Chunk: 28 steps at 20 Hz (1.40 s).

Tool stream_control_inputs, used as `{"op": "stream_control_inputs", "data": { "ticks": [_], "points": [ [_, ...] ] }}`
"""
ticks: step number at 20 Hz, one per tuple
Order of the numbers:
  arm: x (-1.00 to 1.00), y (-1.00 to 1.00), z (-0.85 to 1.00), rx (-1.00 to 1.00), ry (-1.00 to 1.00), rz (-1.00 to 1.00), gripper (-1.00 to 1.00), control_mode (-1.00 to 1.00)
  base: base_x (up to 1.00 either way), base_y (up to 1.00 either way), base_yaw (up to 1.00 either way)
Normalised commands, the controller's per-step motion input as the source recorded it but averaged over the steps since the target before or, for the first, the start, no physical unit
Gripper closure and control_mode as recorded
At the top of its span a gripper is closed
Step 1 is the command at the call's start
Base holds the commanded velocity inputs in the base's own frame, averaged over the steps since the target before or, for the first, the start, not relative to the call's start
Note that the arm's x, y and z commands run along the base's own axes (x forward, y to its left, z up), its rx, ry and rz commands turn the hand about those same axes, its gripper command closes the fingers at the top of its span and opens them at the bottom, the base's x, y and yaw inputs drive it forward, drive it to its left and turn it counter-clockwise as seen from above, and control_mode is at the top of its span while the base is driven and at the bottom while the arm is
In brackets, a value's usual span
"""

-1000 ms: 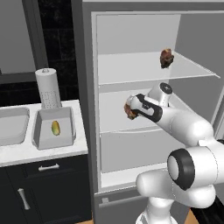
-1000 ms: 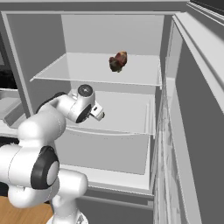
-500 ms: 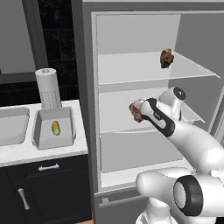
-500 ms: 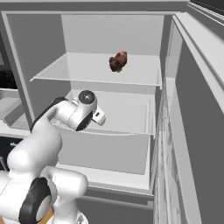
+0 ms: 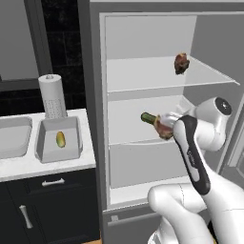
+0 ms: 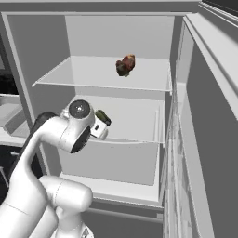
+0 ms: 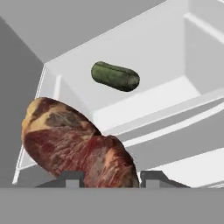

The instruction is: Place one cucumber and one steak in each tupperware on the nearby counter, to pack two identical lunches.

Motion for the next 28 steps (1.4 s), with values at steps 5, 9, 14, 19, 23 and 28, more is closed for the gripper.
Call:
{"op": "stream_control_inputs", "data": {
  "ticks": [5,9,14,19,23,28],
  "points": [
    [-0.74,0.0,0.46,-0.19,0.25,0.18,1.0,-1.0,0.0,0.0,0.0],
    [-0.93,0.0,-0.14,-0.18,0.11,0.07,1.0,-1.0,0.0,0.0,0.0],
    [-0.82,0.0,-0.63,-0.21,0.09,0.03,1.0,-1.0,0.0,0.0,0.0],
    [-0.44,0.03,-0.2,-0.01,0.07,0.05,1.0,-1.0,0.0,0.0,0.0],
    [-0.31,0.0,0.0,0.0,0.0,0.0,1.0,-1.0,0.0,0.0,0.0],
    [0.0,0.0,0.0,0.0,0.0,0.0,1.0,1.0,-0.51,0.42,0.01]
  ]
}}
